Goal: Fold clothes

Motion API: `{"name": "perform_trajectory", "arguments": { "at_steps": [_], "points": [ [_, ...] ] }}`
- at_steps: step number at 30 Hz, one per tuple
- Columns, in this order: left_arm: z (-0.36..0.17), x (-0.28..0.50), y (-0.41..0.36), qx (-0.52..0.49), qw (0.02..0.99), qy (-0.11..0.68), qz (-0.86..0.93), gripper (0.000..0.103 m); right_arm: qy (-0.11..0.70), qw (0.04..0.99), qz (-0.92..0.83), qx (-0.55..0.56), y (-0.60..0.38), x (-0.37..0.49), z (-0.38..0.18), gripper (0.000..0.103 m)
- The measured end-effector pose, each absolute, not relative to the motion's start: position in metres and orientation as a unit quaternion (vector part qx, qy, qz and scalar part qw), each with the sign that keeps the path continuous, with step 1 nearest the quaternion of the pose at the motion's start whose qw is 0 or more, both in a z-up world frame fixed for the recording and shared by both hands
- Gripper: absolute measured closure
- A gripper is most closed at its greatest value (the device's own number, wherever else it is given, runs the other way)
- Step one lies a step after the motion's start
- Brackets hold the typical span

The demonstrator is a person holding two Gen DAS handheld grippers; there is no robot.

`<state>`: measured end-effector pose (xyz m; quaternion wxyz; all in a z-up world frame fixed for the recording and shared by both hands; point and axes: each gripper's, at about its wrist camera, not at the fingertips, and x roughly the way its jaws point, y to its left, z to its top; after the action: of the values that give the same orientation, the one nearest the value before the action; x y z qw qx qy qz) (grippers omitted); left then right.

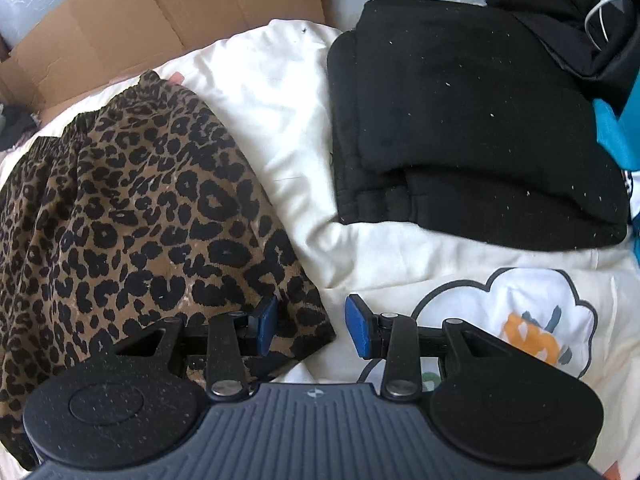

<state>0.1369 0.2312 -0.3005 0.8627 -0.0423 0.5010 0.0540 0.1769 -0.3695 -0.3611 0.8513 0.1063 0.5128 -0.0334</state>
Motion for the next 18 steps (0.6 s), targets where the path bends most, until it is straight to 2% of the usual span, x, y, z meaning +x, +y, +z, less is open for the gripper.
{"name": "perform_trajectory", "arguments": {
  "at_steps": [2, 3, 7, 10, 15, 18],
  "points": [
    [-0.298, 0.134, 0.247, -0.045, 0.862, 0.499, 0.072, 0.059, 0.515, 0.851, -0.026, 0.098, -0.368, 0.177, -0.361, 0.060],
    [-0.298, 0.133, 0.253, -0.046, 0.862, 0.499, 0.078, 0.059, 0.516, 0.851, -0.022, 0.095, -0.367, 0.177, -0.361, 0.063],
    [-0.303, 0.133, 0.262, -0.044, 0.859, 0.504, 0.082, 0.059, 0.522, 0.848, -0.013, 0.092, -0.364, 0.177, -0.360, 0.090],
    [-0.308, 0.133, 0.269, -0.043, 0.856, 0.508, 0.086, 0.059, 0.524, 0.847, -0.010, 0.085, -0.363, 0.178, -0.356, 0.098],
    [-0.321, 0.130, 0.263, -0.042, 0.856, 0.511, 0.068, 0.059, 0.524, 0.848, -0.012, 0.082, -0.364, 0.176, -0.350, 0.100],
    [-0.332, 0.128, 0.259, -0.041, 0.853, 0.516, 0.067, 0.064, 0.524, 0.848, -0.012, 0.080, -0.364, 0.176, -0.347, 0.100]
  ]
}}
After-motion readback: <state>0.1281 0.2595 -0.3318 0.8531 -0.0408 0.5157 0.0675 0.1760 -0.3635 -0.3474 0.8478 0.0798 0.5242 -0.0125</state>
